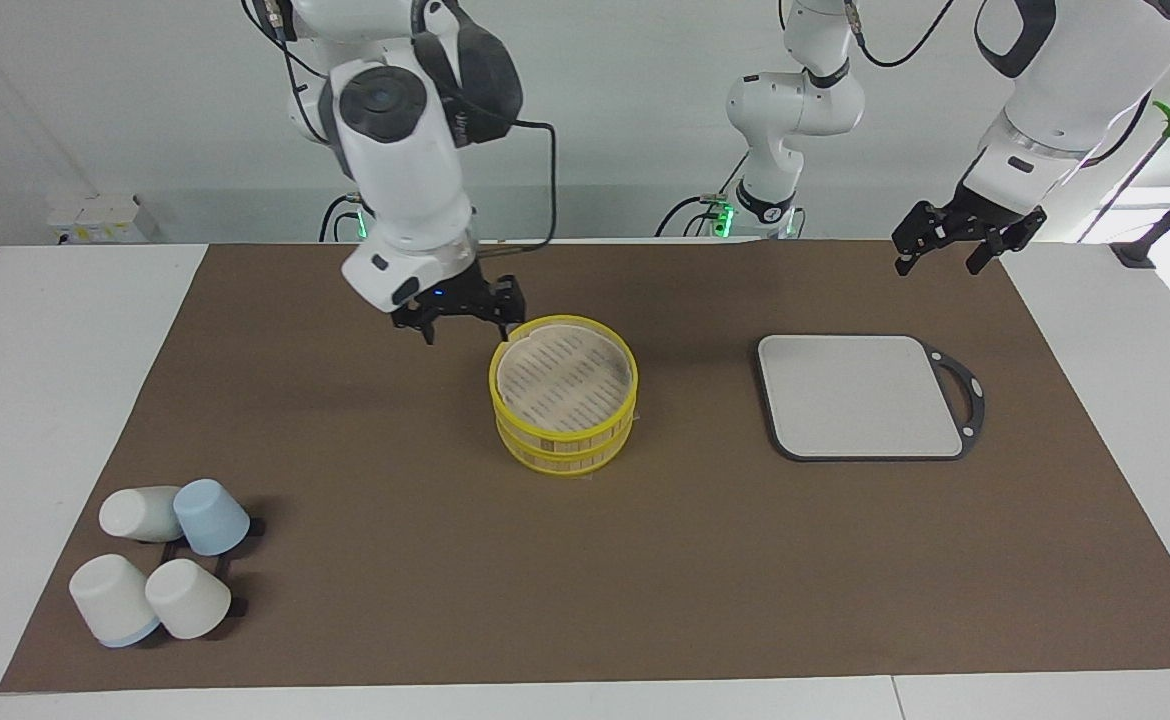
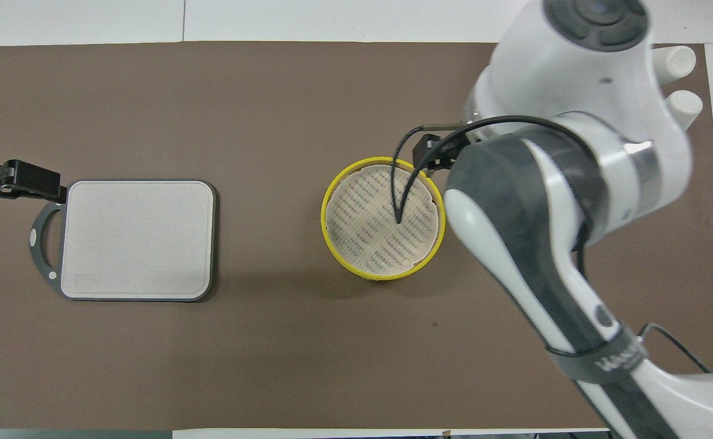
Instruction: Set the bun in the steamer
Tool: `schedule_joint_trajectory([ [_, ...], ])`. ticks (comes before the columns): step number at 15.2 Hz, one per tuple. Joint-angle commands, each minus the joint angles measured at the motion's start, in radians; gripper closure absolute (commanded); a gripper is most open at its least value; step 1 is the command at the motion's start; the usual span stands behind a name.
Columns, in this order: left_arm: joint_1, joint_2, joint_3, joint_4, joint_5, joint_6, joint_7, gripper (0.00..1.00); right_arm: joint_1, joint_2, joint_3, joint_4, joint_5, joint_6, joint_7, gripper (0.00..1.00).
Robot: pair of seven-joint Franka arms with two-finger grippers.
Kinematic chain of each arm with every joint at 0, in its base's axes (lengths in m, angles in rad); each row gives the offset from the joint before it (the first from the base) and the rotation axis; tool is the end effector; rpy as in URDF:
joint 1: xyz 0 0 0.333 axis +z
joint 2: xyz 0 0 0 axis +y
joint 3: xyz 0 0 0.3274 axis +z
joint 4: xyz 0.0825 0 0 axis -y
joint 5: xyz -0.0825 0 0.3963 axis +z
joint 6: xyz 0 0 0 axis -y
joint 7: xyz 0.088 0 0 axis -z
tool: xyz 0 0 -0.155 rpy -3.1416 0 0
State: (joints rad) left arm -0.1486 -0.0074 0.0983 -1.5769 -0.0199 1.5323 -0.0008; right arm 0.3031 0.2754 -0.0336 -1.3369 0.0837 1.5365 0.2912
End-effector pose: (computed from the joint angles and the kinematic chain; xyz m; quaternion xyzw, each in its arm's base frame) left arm 0.5576 -0.0310 0.5859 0.9995 -0.0249 -0.0189 0.0098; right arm 0.6163 0.1867 0.5309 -0.9985 0.0105 0.0466 0.0253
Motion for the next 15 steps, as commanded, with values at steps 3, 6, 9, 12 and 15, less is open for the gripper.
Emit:
schedule_joint_trajectory([
  [3,0.001,-0.028,0.001,-0.032,0.012,0.022,0.01,0.0,-0.182,-0.165,0.017,-0.192,-0.004,0.01,-0.217,0.0],
  [6,0.001,-0.028,0.001,-0.034,0.012,0.02,0.01,0.0,-0.232,-0.293,0.015,-0.405,-0.005,0.134,-0.225,0.0],
  [9,0.001,-0.028,0.001,-0.034,0.012,0.022,0.01,0.0,-0.254,-0.332,0.015,-0.461,-0.005,0.156,-0.268,0.0],
  [12,0.0,-0.028,0.001,-0.032,0.012,0.022,0.01,0.0,-0.292,-0.306,0.014,-0.41,-0.01,0.154,-0.326,0.0],
  [15,0.0,-0.028,0.001,-0.034,0.011,0.022,0.01,0.0,-0.303,-0.294,0.014,-0.38,-0.058,0.128,-0.333,0.0],
])
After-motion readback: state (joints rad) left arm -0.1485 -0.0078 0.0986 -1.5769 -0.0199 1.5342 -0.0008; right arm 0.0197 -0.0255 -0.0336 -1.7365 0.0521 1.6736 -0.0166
